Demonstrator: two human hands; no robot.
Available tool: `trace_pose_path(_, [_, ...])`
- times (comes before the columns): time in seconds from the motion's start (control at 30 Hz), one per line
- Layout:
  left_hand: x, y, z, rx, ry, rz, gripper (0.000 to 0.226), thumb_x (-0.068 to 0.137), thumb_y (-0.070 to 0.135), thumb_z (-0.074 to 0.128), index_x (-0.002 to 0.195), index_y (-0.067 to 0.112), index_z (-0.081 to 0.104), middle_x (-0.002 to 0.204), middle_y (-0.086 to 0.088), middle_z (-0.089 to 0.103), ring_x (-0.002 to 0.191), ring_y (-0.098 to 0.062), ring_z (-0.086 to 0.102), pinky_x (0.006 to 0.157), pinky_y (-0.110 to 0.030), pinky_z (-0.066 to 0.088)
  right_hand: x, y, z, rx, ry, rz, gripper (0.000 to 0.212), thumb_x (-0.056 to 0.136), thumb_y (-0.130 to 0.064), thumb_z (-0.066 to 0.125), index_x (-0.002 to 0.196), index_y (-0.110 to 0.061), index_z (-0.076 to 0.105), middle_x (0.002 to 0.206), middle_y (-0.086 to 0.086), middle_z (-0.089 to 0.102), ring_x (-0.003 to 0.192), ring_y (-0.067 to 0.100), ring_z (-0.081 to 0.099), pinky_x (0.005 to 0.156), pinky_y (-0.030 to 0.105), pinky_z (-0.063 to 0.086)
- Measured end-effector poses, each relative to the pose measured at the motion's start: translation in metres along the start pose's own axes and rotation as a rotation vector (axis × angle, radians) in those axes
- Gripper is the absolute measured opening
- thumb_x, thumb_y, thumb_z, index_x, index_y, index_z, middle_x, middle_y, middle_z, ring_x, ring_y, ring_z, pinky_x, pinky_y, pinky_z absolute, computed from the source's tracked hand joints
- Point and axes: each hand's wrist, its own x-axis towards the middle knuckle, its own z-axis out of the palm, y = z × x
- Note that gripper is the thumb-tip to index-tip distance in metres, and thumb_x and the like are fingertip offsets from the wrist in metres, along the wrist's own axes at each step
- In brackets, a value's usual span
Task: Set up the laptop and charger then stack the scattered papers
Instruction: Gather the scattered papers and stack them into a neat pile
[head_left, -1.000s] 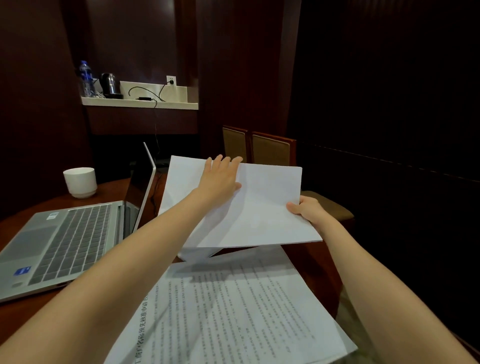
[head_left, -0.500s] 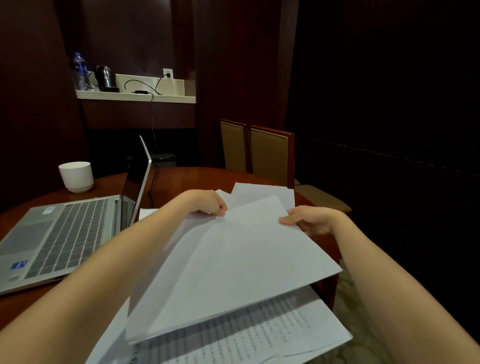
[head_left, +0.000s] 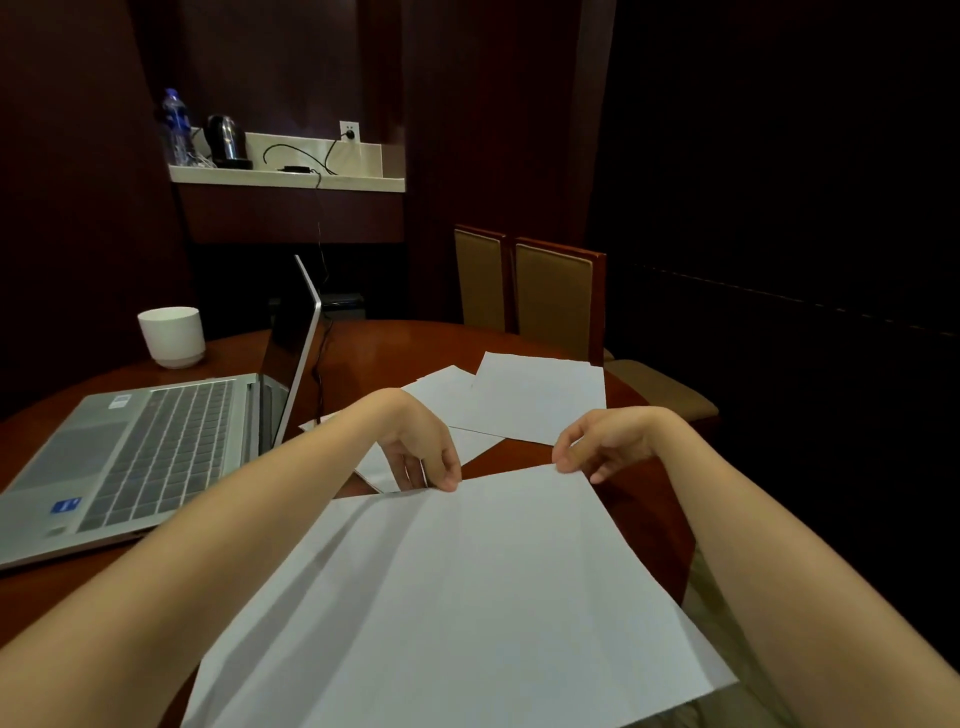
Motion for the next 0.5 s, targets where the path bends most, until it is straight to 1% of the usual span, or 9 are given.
trace_pose_path(0.07, [0.0, -0.001, -0.004, -0.038, 0.041, -0.008, 0.024, 0.093, 0.02, 0.056, 0.115, 0.012, 0.061, 0.093, -0.001, 0.063, 0.077, -0.011, 0.061, 0.069, -0.021, 0.052, 0.006, -0.002, 0.001, -0.021, 0.075, -0.001, 0.006, 0.085, -0.01, 0.066, 0.086, -0.015, 0.066, 0.082, -0.001, 0.064, 0.067, 0.008, 0.058, 0.056, 0.016, 0.051])
trace_pose_path(0.1, [0.001, -0.003, -0.006, -0.07, 0.075, -0.015, 0.029, 0.093, 0.025, 0.055, 0.118, 0.012, 0.06, 0.099, -0.002, 0.064, 0.081, -0.013, 0.062, 0.071, -0.022, 0.052, 0.011, -0.002, 0.001, -0.041, 0.163, -0.013, 0.006, 0.085, -0.01, 0.067, 0.089, -0.015, 0.066, 0.086, 0.001, 0.063, 0.07, 0.009, 0.058, 0.056, 0.016, 0.051])
trace_pose_path(0.17, [0.003, -0.008, -0.009, -0.106, 0.182, -0.04, 0.039, 0.093, 0.036, 0.052, 0.124, 0.012, 0.055, 0.108, -0.004, 0.064, 0.092, -0.017, 0.063, 0.077, -0.026, 0.051, 0.023, 0.002, 0.0, -0.171, 0.376, -0.063, 0.018, 0.083, -0.01, 0.068, 0.099, -0.016, 0.061, 0.101, 0.005, 0.058, 0.081, 0.013, 0.055, 0.06, 0.018, 0.049])
trace_pose_path(0.23, [0.01, -0.02, -0.01, -0.018, 0.324, -0.086, 0.049, 0.093, 0.041, 0.05, 0.131, 0.011, 0.048, 0.122, -0.006, 0.059, 0.107, -0.023, 0.059, 0.086, -0.031, 0.048, 0.035, 0.007, 0.002, -0.451, 0.499, -0.087, 0.039, 0.082, -0.013, 0.067, 0.118, -0.018, 0.053, 0.121, 0.008, 0.049, 0.101, 0.02, 0.051, 0.078, 0.025, 0.049])
trace_pose_path(0.3, [0.016, -0.032, -0.008, 0.084, 0.439, -0.143, 0.059, 0.091, 0.043, 0.053, 0.138, 0.011, 0.039, 0.133, -0.009, 0.05, 0.116, -0.027, 0.053, 0.088, -0.033, 0.045, 0.043, 0.007, 0.006, -0.73, 0.489, -0.042, 0.058, 0.083, -0.02, 0.065, 0.135, -0.02, 0.04, 0.136, 0.009, 0.04, 0.12, 0.028, 0.044, 0.097, 0.036, 0.044])
trace_pose_path(0.33, [0.02, -0.037, -0.006, 0.081, 0.46, -0.166, 0.067, 0.088, 0.046, 0.056, 0.141, 0.012, 0.033, 0.137, -0.009, 0.046, 0.118, -0.028, 0.052, 0.088, -0.033, 0.045, 0.046, 0.005, 0.008, -0.8, 0.475, -0.021, 0.064, 0.084, -0.024, 0.064, 0.14, -0.021, 0.034, 0.139, 0.009, 0.037, 0.125, 0.03, 0.041, 0.101, 0.04, 0.042])
trace_pose_path(0.37, [0.023, -0.043, -0.004, 0.048, 0.456, -0.188, 0.077, 0.085, 0.051, 0.057, 0.145, 0.014, 0.025, 0.141, -0.009, 0.042, 0.12, -0.028, 0.05, 0.089, -0.033, 0.044, 0.049, 0.002, 0.007, -0.813, 0.461, -0.011, 0.069, 0.084, -0.029, 0.064, 0.143, -0.022, 0.03, 0.141, 0.009, 0.035, 0.127, 0.031, 0.04, 0.102, 0.042, 0.04])
trace_pose_path(0.43, [0.027, -0.051, 0.001, -0.002, 0.419, -0.228, 0.095, 0.079, 0.062, 0.057, 0.149, 0.018, 0.009, 0.15, -0.008, 0.03, 0.128, -0.029, 0.042, 0.095, -0.034, 0.042, 0.055, -0.004, 0.006, -0.741, 0.436, 0.011, 0.075, 0.085, -0.041, 0.062, 0.146, -0.021, 0.024, 0.146, 0.01, 0.032, 0.131, 0.031, 0.037, 0.105, 0.042, 0.038])
trace_pose_path(0.5, [0.033, -0.056, 0.005, 0.036, 0.369, -0.275, 0.102, 0.077, 0.069, 0.052, 0.149, 0.019, 0.002, 0.154, -0.007, 0.022, 0.133, -0.032, 0.035, 0.103, -0.039, 0.038, 0.061, -0.007, 0.008, -0.67, 0.41, 0.061, 0.079, 0.085, -0.056, 0.055, 0.147, -0.018, 0.024, 0.149, 0.01, 0.032, 0.133, 0.031, 0.037, 0.106, 0.041, 0.036])
